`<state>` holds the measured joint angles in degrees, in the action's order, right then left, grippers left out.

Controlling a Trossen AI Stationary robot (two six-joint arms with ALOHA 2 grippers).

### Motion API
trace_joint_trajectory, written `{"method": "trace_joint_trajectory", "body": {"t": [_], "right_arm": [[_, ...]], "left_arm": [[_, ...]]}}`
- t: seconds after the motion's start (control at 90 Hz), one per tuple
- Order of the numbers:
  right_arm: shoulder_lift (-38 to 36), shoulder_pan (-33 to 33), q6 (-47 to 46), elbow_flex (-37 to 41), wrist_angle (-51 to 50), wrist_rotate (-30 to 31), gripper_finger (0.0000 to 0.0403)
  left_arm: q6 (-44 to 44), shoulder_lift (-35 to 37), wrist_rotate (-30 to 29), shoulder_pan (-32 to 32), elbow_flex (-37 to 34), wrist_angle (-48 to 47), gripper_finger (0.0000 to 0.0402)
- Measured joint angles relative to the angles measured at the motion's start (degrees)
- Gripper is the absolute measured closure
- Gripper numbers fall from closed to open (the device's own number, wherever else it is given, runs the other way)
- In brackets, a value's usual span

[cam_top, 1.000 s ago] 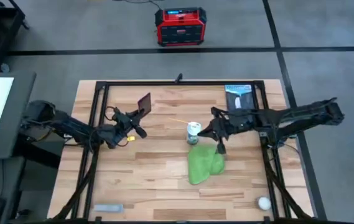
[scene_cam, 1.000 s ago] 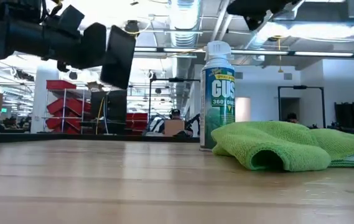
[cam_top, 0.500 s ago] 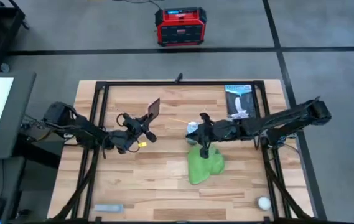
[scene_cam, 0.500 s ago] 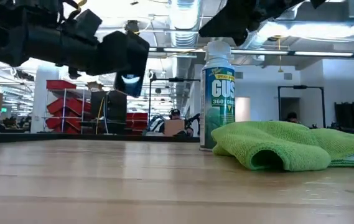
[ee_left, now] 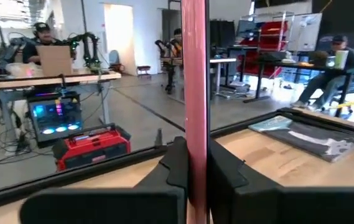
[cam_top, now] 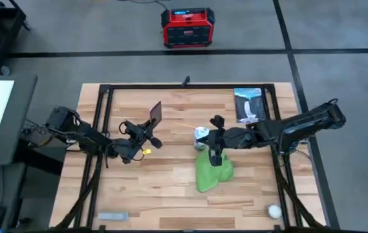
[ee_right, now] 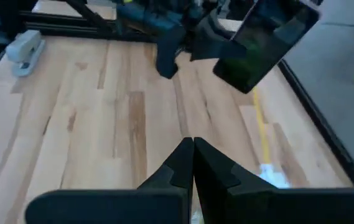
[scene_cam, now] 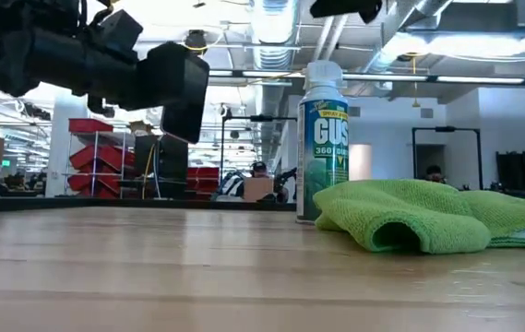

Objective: Apply microfiber cloth
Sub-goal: Spray the front of the pink phone using the white spray bottle

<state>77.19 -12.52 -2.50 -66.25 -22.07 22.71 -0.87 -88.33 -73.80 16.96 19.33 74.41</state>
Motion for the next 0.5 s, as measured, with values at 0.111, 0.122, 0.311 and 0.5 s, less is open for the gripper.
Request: {"method": "trace_joint_trajectory", "body": {"t": [0.111,0.122,0.311,0.5], "right_arm": [[0.04,1.97,-0.02,-0.92,-2.87,-0.04,0.0403],[0.04,2.18,-0.02,-0.95,-3.11,-0.05,0.0403],[0.09,5.14,1.05,-1.01,-3.80,-3.43,0.0403],[0.09,7.58,2.07,-1.04,-3.87,-6.01,0.0403]], "left_arm": [[-0.61,0.00,-0.55,0.49,1.16,-0.52,0.0397],[-0.71,0.00,-0.61,0.53,1.30,-0.59,0.0397],[-0.30,0.02,-1.17,0.64,4.03,-6.07,0.0397],[2.34,-0.35,-1.46,0.64,4.51,-7.70,0.0397]]}}
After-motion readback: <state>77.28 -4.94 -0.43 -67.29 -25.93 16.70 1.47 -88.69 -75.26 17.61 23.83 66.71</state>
